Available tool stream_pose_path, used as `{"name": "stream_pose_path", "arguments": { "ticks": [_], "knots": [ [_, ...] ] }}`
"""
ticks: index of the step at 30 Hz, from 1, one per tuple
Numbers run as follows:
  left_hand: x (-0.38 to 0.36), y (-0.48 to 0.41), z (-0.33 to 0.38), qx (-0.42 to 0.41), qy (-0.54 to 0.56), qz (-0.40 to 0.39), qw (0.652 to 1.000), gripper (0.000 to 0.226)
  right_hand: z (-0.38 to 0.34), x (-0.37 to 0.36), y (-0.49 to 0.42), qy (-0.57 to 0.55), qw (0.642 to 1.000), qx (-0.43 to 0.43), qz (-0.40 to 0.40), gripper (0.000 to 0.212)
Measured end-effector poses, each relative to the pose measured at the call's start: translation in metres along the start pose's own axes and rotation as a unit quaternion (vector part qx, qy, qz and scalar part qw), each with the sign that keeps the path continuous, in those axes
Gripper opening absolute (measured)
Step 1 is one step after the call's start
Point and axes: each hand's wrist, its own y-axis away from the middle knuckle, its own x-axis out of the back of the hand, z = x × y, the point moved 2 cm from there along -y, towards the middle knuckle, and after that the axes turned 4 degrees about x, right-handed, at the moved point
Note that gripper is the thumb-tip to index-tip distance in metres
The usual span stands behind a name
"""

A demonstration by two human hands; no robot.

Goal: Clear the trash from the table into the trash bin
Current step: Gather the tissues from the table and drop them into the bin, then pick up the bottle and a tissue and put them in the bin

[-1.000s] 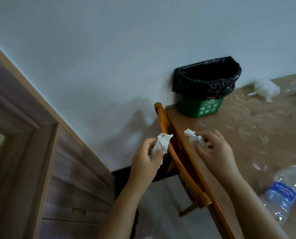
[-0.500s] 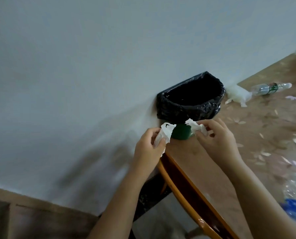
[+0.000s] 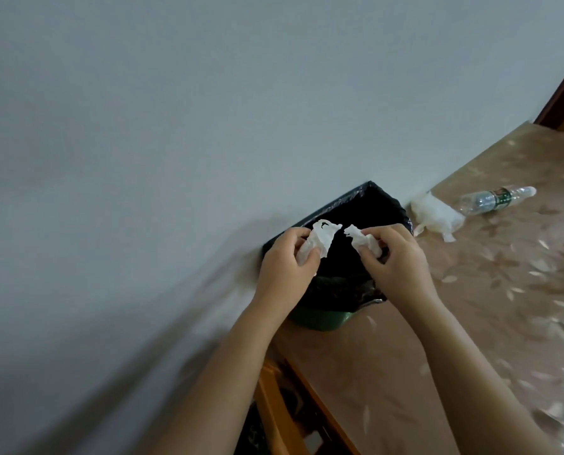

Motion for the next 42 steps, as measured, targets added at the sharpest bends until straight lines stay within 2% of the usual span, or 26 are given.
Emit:
{"name": "stream_pose_path", "arguments": {
  "ticks": [8, 14, 19, 22, 32, 37, 42],
  "knots": [
    [-0.022, -0.035, -0.005, -0.047, -0.091, 0.008, 0.995, 0.034, 0.03, -0.014, -0.019, 0.041, 0.999, -0.028, -0.007, 0.024],
    [-0.023, -0.029, -0.012, -0.104, -0.129, 0.007, 0.986, 0.032, 0.031, -0.013, -0.007, 0.077, 0.997, -0.012, -0.012, 0.034],
    [-0.014, -0.004, -0.014, -0.162, -0.221, 0.014, 0.962, 0.04, 0.018, -0.012, 0.008, 0.106, 0.994, 0.016, 0.0, 0.033],
    [-0.007, 0.017, -0.012, -0.203, -0.277, 0.025, 0.939, 0.035, 0.009, -0.013, 0.026, 0.131, 0.99, 0.045, -0.002, 0.032],
    [0.004, 0.095, -0.021, -0.215, -0.257, 0.012, 0.942, 0.034, -0.025, -0.005, 0.11, 0.204, 0.977, 0.053, -0.026, 0.036],
    [-0.001, 0.139, -0.026, -0.218, -0.225, -0.005, 0.95, 0.035, -0.034, 0.007, 0.165, 0.228, 0.973, 0.022, -0.037, 0.035],
    [-0.016, 0.176, -0.022, -0.213, -0.209, -0.044, 0.954, 0.04, -0.032, 0.027, 0.207, 0.266, 0.962, -0.018, -0.061, 0.043]
  ]
}}
